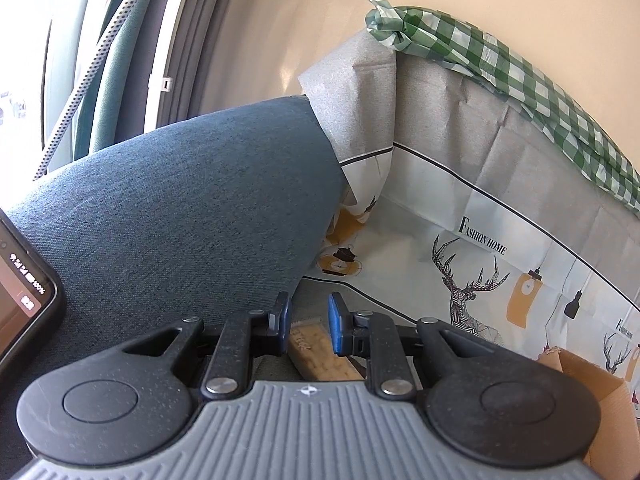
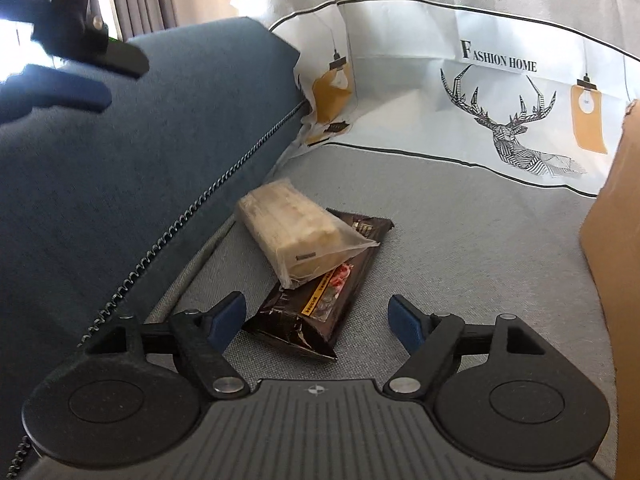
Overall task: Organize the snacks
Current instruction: 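Move both open tools back down toward the wafer bar and chocolate bar, then grasp the dark chocolate bar with the right gripper while the left gripper grasps the cream wafer bar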
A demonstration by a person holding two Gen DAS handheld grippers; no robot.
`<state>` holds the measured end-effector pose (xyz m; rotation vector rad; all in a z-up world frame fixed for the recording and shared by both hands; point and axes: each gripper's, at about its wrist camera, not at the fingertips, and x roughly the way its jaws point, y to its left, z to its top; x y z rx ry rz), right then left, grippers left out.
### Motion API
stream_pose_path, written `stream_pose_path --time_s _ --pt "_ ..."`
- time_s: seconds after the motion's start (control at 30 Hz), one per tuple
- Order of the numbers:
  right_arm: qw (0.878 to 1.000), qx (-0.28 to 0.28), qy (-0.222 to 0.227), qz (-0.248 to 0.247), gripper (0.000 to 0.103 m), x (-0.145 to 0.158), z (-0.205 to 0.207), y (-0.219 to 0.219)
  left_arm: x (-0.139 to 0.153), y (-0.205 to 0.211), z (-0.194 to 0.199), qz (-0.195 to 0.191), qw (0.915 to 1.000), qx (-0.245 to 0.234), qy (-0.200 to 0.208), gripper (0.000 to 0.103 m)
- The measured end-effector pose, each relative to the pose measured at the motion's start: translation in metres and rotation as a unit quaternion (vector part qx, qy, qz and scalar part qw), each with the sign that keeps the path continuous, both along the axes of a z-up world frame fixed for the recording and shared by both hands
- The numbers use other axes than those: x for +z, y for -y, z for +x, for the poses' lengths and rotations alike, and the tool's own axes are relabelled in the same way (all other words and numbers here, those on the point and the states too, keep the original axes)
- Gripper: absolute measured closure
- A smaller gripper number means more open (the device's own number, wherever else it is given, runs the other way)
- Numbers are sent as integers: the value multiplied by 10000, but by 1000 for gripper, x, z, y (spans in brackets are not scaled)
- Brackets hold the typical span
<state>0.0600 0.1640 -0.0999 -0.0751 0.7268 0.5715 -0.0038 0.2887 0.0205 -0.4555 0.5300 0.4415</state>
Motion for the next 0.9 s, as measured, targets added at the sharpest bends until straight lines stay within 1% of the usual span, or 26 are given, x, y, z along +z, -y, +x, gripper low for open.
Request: stream_pose_path --time_s 0.1,0.13,0.17,0.2,0.27,0.47,0.67,0.73,0.83,0.9 --pt "9998 -20 107 -160 24 -1 1 -5 0 0 2 -9 10000 -13 0 81" --pt "9997 -41 126 -201 27 -1 1 -5 0 0 3 -14 10000 -6 1 81" --pt "9996 -69 148 -251 35 -1 1 -5 0 0 3 -22 10000 1 0 81" --pt "9992 -113 194 -344 41 -1 1 -5 0 0 4 -33 10000 9 4 81" --pt "9987 -132 255 -416 59 0 0 -3 0 1 4 -42 10000 21 16 81" --pt "9974 -235 247 -633 61 2 -4 12 1 2 4 -43 10000 21 7 81" --pt "9958 -378 57 -833 61 10 -18 42 -3 5 5 -53 9999 -111 -54 80" --pt "9957 -418 -44 -831 61 12 -27 56 -4 6 6 -85 9998 -156 -86 75" --pt "9954 -392 -177 -861 61 15 -46 76 -8 8 8 -183 9994 -239 -148 75" --pt "9963 -379 -285 -715 61 18 -55 86 -9 12 10 -173 9993 -286 -194 74"
